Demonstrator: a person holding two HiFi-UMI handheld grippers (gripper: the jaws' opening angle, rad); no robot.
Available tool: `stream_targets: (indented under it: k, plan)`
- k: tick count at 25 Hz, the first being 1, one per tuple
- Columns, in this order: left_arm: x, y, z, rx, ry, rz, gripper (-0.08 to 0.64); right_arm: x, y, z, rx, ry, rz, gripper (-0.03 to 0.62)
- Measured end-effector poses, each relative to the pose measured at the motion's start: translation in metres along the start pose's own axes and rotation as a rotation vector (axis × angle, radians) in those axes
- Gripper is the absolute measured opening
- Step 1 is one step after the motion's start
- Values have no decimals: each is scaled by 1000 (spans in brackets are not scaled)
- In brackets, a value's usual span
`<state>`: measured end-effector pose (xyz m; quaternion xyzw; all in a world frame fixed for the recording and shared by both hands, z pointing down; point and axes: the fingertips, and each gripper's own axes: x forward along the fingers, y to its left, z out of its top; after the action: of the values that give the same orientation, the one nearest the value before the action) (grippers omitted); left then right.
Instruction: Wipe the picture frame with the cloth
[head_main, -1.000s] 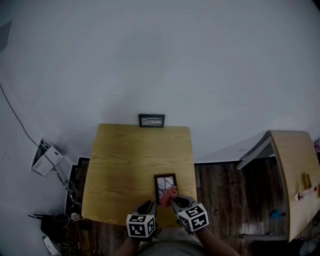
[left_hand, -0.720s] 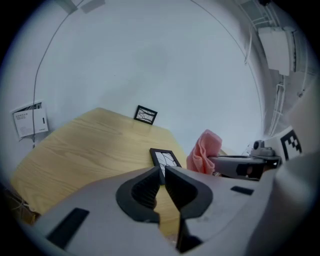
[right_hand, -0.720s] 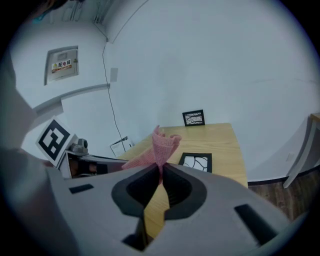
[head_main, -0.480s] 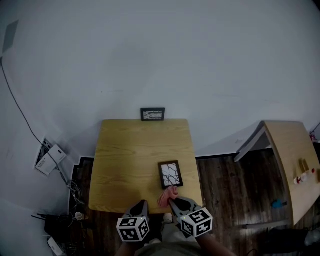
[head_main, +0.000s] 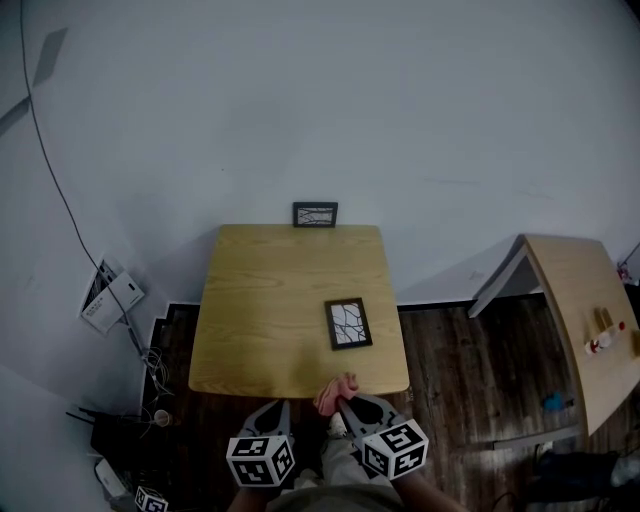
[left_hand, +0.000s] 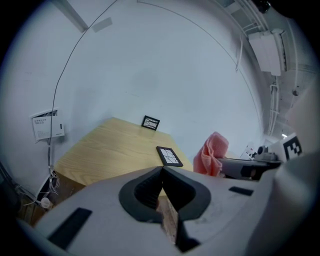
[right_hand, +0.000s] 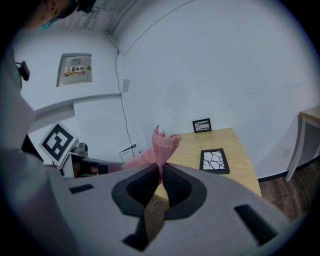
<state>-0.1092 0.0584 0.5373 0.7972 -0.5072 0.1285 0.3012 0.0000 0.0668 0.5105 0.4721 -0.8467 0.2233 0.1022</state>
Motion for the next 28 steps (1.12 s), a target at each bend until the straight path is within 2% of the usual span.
stream_targets:
  k: [12, 16, 28]
  plan:
    - [-44, -11, -12, 1, -42, -2, 5, -33, 37, -9, -24, -39, 29, 15]
    - [-48, -15, -16, 16, -43, 0, 3, -38, 36, -13, -52, -32, 10, 15]
    - [-50, -25, -20, 41, -39, -10, 3, -46, 33, -14, -44, -44, -17, 15]
